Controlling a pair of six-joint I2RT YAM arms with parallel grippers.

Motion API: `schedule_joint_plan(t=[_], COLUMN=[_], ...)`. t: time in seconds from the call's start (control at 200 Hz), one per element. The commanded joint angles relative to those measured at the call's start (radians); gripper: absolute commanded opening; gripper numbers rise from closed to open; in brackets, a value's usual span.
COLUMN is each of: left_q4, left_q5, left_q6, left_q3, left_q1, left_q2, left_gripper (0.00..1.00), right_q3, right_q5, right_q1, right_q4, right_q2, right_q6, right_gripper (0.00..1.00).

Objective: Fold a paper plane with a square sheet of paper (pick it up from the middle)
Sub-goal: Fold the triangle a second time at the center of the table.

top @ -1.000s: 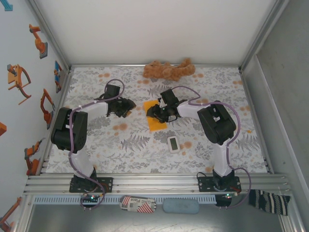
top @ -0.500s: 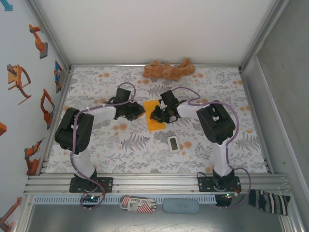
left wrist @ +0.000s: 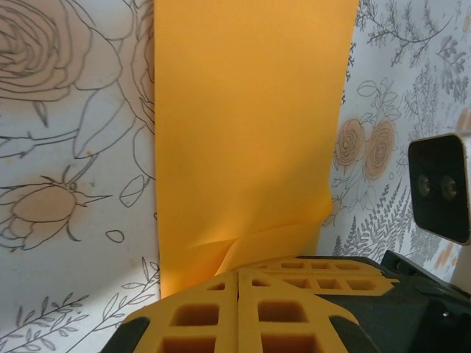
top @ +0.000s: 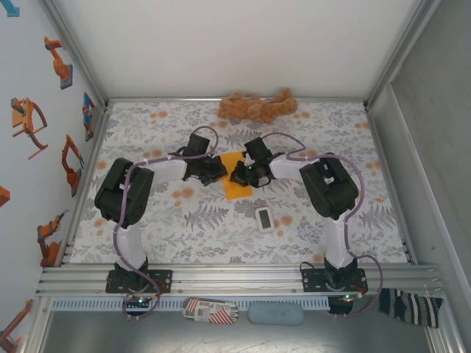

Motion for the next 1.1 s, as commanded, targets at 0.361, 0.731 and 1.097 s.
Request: schedule_joint_plan(t=[0.361, 0.731, 1.097], left_q4=[-0.121, -0.204, -0.221], left_q5=[-0.065, -0.130, -0.127], left_q6=[0.069, 0.084, 0.128], left_q3=[0.048, 0.064, 0.089], left_q1=[-0.013, -0.012, -0.007], left_q2=[0.048, 0.086, 0.104], left_gripper=[0.01, 0.00, 0.00], right_q3=[0.010, 0.012, -0.046], right_q5=[0.025, 0.001, -0.007], right_q1=[0.003, -0.006, -0.027], right_q4=[-0.062, -0.001, 0.083], right_q2=[0.038, -0.054, -0.036], right_q6=[-0.005, -0.038, -0.064], right_gripper=[0.00, 0.00, 0.00])
